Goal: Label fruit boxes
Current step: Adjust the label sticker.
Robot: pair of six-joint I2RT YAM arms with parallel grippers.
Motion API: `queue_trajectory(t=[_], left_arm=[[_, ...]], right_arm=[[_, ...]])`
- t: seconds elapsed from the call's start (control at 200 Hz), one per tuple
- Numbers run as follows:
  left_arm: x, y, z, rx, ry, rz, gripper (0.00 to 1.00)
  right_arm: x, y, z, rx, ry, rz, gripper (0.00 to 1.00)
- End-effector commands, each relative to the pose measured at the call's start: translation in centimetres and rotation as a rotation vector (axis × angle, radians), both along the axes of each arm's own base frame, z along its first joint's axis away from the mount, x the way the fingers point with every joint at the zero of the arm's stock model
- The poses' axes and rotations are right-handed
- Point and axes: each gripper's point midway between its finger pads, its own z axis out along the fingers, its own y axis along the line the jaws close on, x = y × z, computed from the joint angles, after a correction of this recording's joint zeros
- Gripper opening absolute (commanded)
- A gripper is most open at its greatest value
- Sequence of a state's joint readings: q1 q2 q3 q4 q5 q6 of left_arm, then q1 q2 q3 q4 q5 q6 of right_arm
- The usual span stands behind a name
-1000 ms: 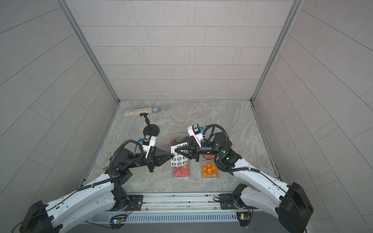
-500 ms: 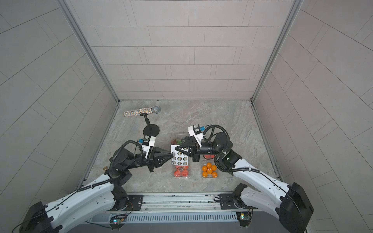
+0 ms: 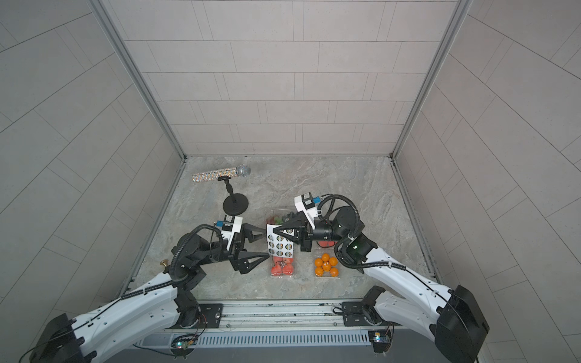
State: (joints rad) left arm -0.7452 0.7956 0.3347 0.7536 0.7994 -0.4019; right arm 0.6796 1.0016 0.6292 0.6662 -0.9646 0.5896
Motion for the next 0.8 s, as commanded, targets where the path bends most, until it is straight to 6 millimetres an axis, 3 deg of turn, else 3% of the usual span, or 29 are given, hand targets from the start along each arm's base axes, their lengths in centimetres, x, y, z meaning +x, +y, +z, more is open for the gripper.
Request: queue_trajectory(t=[0.0, 0.12, 0.22, 0.24, 0.285, 0.385, 0.445, 0.575, 0.715, 0.795], left_arm=[[-0.8, -0.4, 0.4, -0.024, -0.087, -0.025, 0.74], [-0.9, -0.6, 0.4, -0.033, -0.091, -0.030, 0.52], [-1.0, -0.5, 0.7, -0.051, -0.096, -0.027, 0.46], [-1.0, -0.4, 0.8, -0.054, -0.096, -0.027, 0.45], [-1.1, -0.4, 1.0, -0.059, -0.096, -0.027, 0.42], [-1.0, -0.7, 0.8, -0.048, -0.079, -0.041, 0.26], [-0.9, -0.9, 0.5, -0.043, -0.071, -0.050, 0.20], [-1.1, -1.0, 0.6, -0.054, -0.067, -0.065, 0.19], [-1.1, -1.2, 0.0, -0.041, -0.048, -0.077, 0.24], [-1.1, -1.2, -0.1, -0.045, -0.044, -0.080, 0.20]], right_arm=[[-0.5, -0.1, 0.8, 0.027, -0.024, 0.024, 0.00], [-0.5, 0.0, 0.9, 0.035, -0.016, 0.031, 0.00], [-0.4, 0.0, 0.7, 0.031, -0.015, 0.031, 0.00], [-0.4, 0.0, -0.4, 0.015, 0.006, 0.029, 0.00], [-0.3, 0.1, -0.5, 0.014, 0.009, 0.029, 0.00], [-0.3, 0.1, -0.4, 0.019, 0.012, 0.032, 0.00], [-0.4, 0.1, -0.3, 0.021, 0.010, 0.033, 0.00], [-0.4, 0.0, -0.3, 0.022, 0.010, 0.028, 0.00], [-0.4, 0.0, -0.2, 0.023, 0.007, 0.028, 0.00], [-0.4, 0.0, -0.3, 0.021, 0.010, 0.027, 0.00]])
